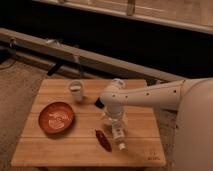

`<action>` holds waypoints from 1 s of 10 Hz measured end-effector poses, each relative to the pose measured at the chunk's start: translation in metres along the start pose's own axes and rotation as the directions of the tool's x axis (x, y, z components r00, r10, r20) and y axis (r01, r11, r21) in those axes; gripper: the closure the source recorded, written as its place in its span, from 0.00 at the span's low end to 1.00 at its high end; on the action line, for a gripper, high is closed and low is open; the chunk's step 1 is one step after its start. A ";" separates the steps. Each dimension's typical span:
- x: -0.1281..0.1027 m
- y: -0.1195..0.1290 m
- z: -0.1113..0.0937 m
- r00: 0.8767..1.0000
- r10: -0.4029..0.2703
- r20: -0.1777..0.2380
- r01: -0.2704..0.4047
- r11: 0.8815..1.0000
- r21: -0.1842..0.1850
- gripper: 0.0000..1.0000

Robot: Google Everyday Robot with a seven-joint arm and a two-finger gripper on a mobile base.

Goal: Stand the bottle upright

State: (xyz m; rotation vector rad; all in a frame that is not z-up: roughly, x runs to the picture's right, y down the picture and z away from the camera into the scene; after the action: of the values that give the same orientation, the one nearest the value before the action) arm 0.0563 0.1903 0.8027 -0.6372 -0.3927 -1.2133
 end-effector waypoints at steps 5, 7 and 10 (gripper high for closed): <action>-0.012 0.007 0.001 0.995 -0.093 0.043 0.091 0.995 0.042 0.20; -0.012 0.007 0.001 0.995 -0.094 0.042 0.092 0.995 0.043 0.20; -0.012 0.006 0.002 0.994 -0.099 0.041 0.097 0.994 0.041 0.20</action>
State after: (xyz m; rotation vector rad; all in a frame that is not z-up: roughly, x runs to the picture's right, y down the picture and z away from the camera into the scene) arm 0.0577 0.2017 0.7952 -0.6170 -0.4870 -1.2842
